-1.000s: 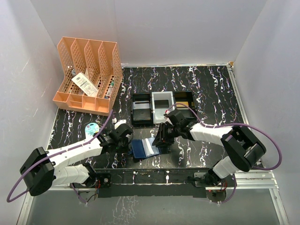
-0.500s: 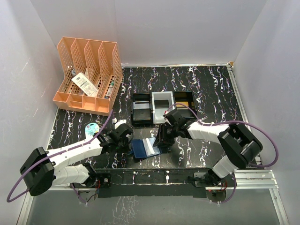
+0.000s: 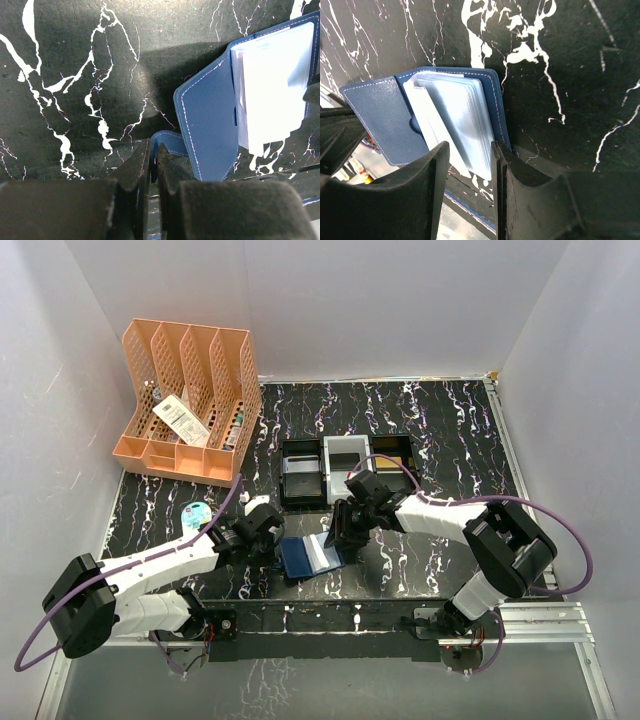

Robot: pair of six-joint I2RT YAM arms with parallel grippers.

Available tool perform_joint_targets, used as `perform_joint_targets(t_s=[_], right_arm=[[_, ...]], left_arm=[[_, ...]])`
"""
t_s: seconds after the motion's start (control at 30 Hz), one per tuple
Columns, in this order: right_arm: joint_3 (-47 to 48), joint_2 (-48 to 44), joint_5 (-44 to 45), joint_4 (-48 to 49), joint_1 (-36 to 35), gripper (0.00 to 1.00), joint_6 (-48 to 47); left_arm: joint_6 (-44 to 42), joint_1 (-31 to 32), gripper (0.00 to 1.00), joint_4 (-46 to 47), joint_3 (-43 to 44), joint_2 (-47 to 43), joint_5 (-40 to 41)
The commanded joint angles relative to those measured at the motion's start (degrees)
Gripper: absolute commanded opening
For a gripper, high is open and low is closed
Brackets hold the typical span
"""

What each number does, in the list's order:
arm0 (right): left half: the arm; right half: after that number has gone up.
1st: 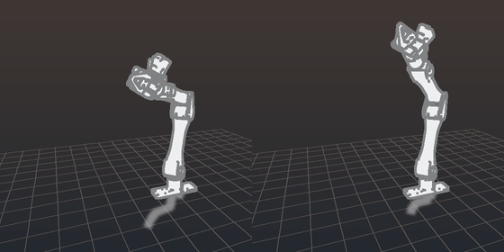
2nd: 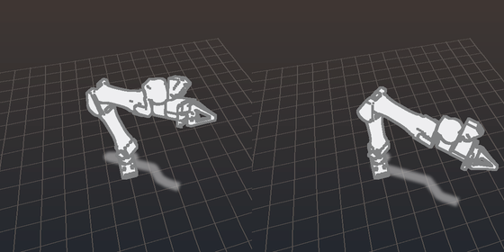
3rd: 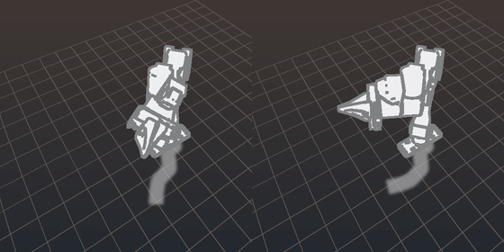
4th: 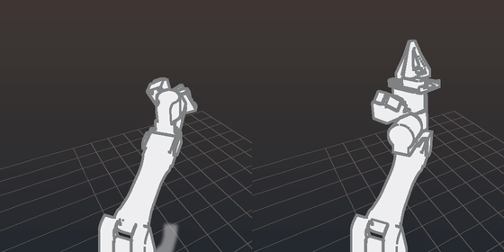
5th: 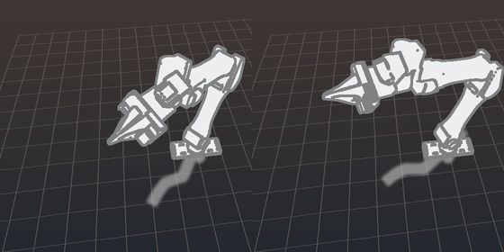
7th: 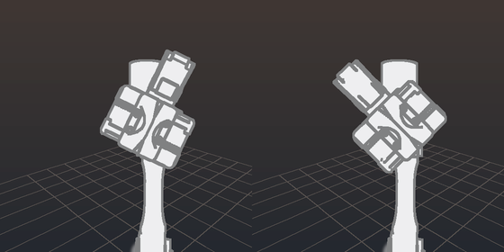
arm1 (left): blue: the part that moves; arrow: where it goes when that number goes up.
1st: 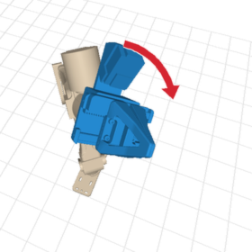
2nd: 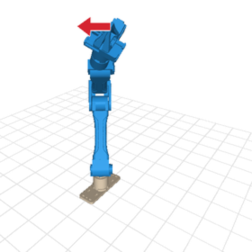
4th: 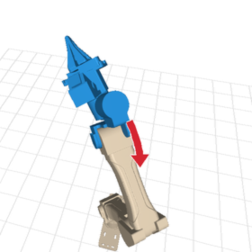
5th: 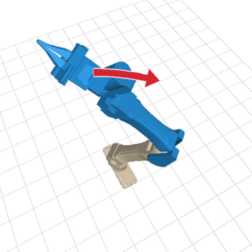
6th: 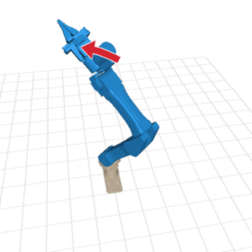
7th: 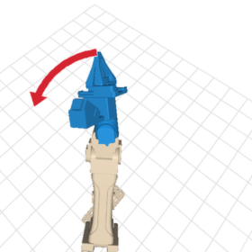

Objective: Take the credit cards out of the card holder

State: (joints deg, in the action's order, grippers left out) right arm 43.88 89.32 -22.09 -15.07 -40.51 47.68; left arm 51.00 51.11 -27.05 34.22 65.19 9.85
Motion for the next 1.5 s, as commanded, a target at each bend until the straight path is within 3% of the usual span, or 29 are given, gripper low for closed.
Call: perform_joint_targets(t_s=[0.0, 0.43, 0.8, 1.07, 1.3, 1.47], right_arm=[[2.9, -1.9, 2.7, -1.0, -0.1, 0.37, -1.8], [3.5, 1.9, -1.7, 3.7, -1.6, 0.32, -1.5], [5.8, 0.7, 1.8, -0.5, -3.4, 0.08, -3.1], [6.9, -0.2, 0.6, -1.7, -4.7, 0.08, -4.1], [4.3, -1.8, -5.7, 6.8, -4.8, 0.14, 0.7], [4.1, -2.1, -5.7, 7.6, -4.8, 0.18, 2.0]], left_arm=[[-0.4, 0.1, 0.0, -0.5, 1.2, -0.3, -0.2], [-1.3, 0.1, 0.0, -0.5, 1.9, 1.1, -0.4], [-1.6, 0.0, 0.0, 0.7, 2.3, 2.6, -1.1], [-1.7, 0.1, 0.0, 0.9, 2.5, 3.0, -1.4], [-1.8, 0.1, 0.0, 0.8, 2.7, 3.1, -1.6], [-1.9, 0.1, 0.0, 0.9, 2.7, 3.2, -1.8]])
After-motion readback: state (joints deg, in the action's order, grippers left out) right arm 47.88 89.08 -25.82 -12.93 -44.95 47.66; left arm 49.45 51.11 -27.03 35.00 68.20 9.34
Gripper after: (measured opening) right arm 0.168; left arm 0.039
